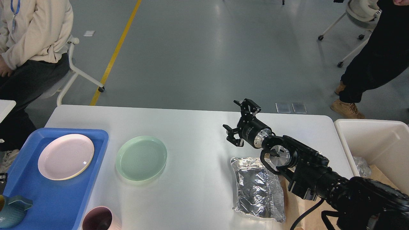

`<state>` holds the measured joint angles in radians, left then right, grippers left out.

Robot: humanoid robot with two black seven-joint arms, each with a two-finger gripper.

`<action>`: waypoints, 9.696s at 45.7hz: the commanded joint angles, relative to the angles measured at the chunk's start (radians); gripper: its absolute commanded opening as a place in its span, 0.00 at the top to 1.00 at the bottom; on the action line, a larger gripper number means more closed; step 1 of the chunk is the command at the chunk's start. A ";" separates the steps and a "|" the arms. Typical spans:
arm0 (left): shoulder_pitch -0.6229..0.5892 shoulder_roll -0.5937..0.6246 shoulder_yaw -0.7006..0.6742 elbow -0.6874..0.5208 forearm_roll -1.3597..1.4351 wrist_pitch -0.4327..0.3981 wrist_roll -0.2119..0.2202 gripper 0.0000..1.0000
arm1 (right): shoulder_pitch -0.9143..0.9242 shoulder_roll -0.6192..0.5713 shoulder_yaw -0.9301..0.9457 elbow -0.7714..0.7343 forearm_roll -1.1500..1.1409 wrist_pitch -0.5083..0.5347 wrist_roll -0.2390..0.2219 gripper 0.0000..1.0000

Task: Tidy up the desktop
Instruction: 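Raise the left gripper away from the tray, then move the left gripper down toward the dark purple mug, then grasp the dark purple mug with the left gripper, then lift the purple mug and set it on the blue tray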

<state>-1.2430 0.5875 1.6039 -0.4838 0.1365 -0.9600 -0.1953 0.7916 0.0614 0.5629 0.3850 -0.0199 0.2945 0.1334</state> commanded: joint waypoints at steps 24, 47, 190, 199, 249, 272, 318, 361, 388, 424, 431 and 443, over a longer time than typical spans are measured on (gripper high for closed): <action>-0.492 0.032 0.110 -0.312 -0.003 0.000 -0.003 0.05 | 0.000 0.000 0.000 0.000 0.000 0.000 0.000 0.00; -0.929 -0.184 0.022 -0.544 -0.005 0.000 -0.001 0.04 | 0.000 0.000 0.000 0.000 0.000 0.000 0.000 0.00; -0.500 -0.564 -0.185 -0.834 -0.437 0.224 0.287 0.06 | 0.000 0.000 0.000 0.000 0.000 0.000 -0.001 0.00; -0.454 -0.560 -0.154 -0.832 -0.460 0.276 0.249 0.06 | 0.000 0.000 0.000 0.000 0.000 0.000 0.000 0.00; -0.358 -0.545 -0.154 -0.815 -0.453 0.294 0.261 0.71 | 0.000 0.000 0.000 0.000 0.000 0.000 0.000 0.00; -0.363 -0.528 -0.136 -0.814 -0.445 0.230 0.278 0.99 | 0.000 0.000 0.000 0.000 0.000 0.000 0.000 0.00; -0.733 -0.402 -0.016 -0.814 -0.391 0.000 0.390 0.99 | 0.000 0.000 0.000 0.000 0.000 0.000 -0.001 0.00; -0.306 -0.311 0.015 -0.332 -0.333 0.000 0.378 0.98 | 0.000 0.000 0.000 0.000 0.000 0.000 -0.001 0.00; -0.177 -0.330 -0.050 -0.268 -0.333 0.000 0.379 0.97 | 0.000 0.000 0.000 0.000 0.000 0.000 0.000 0.00; -0.177 -0.330 -0.045 -0.266 -0.330 0.000 0.387 0.36 | 0.000 0.000 0.000 0.000 0.000 0.000 -0.001 0.00; -0.179 -0.330 -0.042 -0.268 -0.330 0.000 0.389 0.22 | 0.000 0.000 0.000 0.000 0.000 0.000 0.000 0.00; -0.196 -0.327 -0.047 -0.277 -0.327 0.000 0.392 0.14 | 0.000 0.000 0.000 0.000 0.000 0.000 0.000 0.00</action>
<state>-1.4306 0.2586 1.5607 -0.7533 -0.1927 -0.9600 0.1969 0.7915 0.0614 0.5629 0.3850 -0.0199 0.2945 0.1330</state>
